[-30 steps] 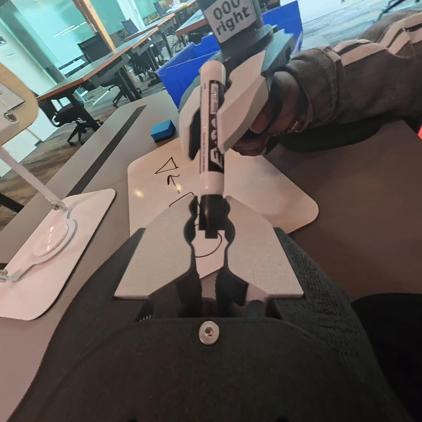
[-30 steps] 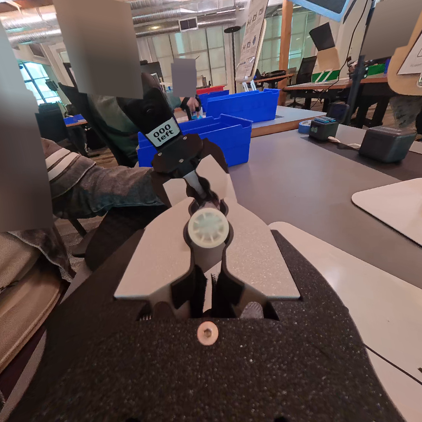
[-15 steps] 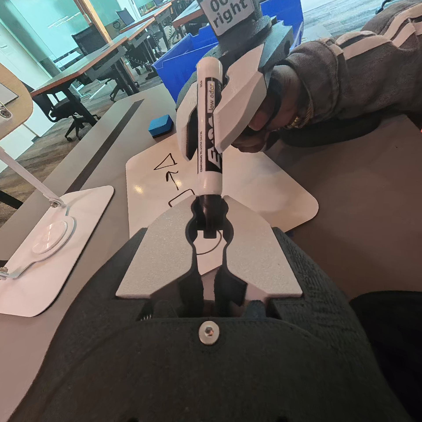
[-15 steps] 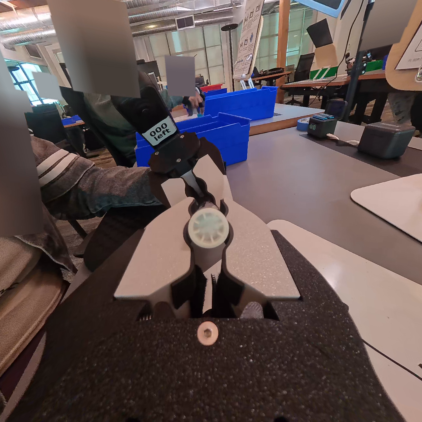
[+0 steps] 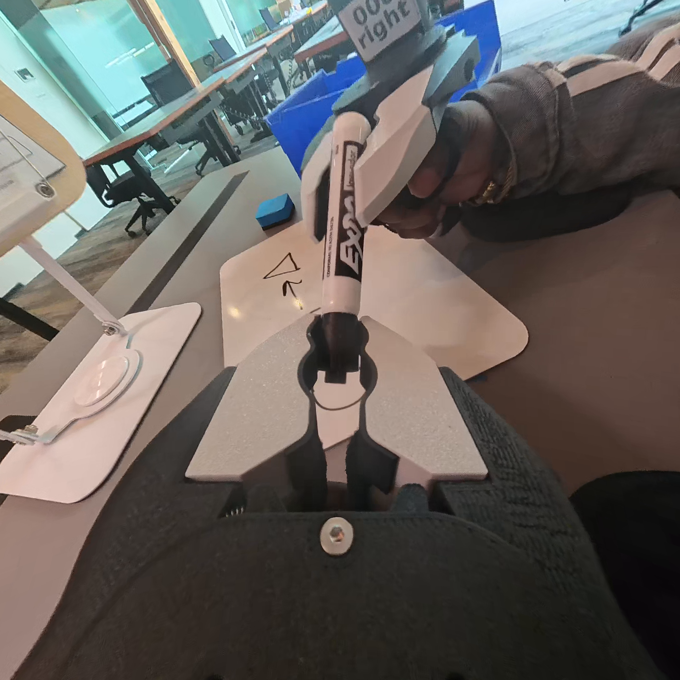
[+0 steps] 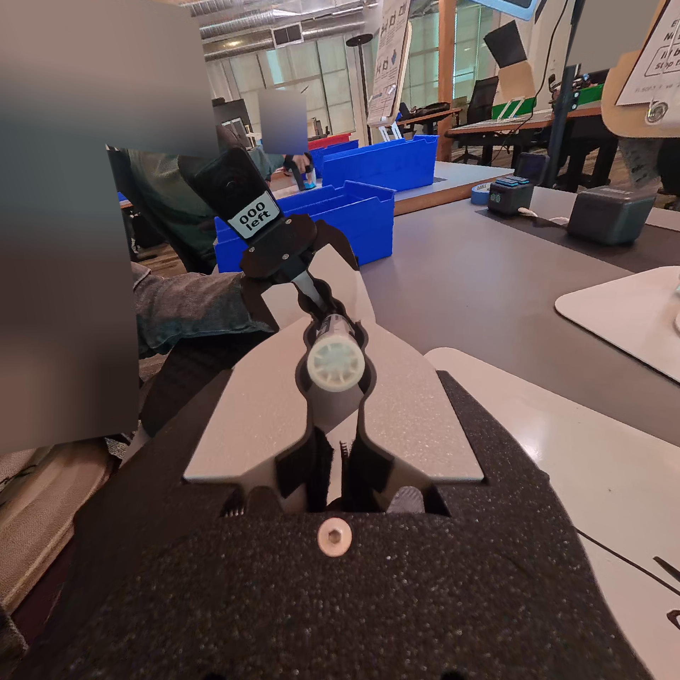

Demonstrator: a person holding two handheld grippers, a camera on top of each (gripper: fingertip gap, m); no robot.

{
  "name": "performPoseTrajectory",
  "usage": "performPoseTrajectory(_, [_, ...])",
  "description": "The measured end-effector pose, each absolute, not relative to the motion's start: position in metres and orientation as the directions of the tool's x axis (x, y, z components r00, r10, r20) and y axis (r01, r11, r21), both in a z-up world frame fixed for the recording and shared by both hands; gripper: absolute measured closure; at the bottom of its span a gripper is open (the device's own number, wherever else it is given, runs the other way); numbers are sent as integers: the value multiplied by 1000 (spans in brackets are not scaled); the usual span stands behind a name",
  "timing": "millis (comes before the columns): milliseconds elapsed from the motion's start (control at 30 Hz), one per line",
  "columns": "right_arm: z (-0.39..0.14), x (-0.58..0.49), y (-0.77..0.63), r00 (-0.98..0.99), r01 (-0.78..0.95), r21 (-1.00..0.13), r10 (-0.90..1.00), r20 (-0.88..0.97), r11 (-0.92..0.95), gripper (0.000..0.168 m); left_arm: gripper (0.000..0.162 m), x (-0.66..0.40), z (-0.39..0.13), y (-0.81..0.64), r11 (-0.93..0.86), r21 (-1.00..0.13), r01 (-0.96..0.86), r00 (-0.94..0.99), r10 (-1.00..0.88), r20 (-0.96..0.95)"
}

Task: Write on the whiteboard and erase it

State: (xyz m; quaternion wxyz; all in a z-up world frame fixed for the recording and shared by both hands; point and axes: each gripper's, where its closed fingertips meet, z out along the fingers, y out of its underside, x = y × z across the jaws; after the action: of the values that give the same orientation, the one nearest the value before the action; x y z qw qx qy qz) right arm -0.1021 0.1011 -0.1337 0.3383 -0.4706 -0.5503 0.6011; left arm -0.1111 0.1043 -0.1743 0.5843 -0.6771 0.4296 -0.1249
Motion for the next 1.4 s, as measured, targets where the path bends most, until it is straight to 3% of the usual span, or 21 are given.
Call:
performPoseTrajectory(200, [-139,-99,98,-349,162,-975,915,-200,-151,148,141,-114,-157,100,83,-946,-314,611,-744,-268])
performPoseTrajectory(367, [-119,-86,105,-271,81,-996,961,-44,-23,148,135,-120,-146,103,41,-986,-162,654,-744,-139])
performPoseTrajectory(500, [-91,-39,142,68,62,-994,993,97,93,148,117,-143,-149,120,-53,-997,-62,746,-666,-11])
performPoseTrajectory(633, [-66,60,189,447,128,-988,885,134,85,148,92,-155,-163,133,-158,-987,-35,805,-590,66])
performPoseTrajectory(767, [-65,185,236,772,257,-966,601,207,2,148,83,-159,-167,137,-142,-985,-96,835,-551,-2])
performPoseTrajectory(867, [-89,249,258,860,303,-941,468,204,-147,148,83,-160,-168,138,-136,-985,-105,838,-546,-14])
performPoseTrajectory(1033, [-158,276,279,856,394,-810,495,150,-435,147,83,-161,-173,139,-138,-981,-134,840,-541,-39])
performPoseTrajectory(1267, [-215,278,291,836,475,-646,535,120,-598,147,91,-160,-177,137,-152,-974,-168,831,-553,-57])
performPoseTrajectory(1333, [-214,281,289,844,471,-645,521,130,-602,146,93,-158,-180,136,-170,-969,-177,823,-566,-51])
performPoseTrajectory(1400, [-199,286,289,876,421,-692,461,142,-586,127,94,-155,-181,133,-175,-968,-181,809,-587,-45])
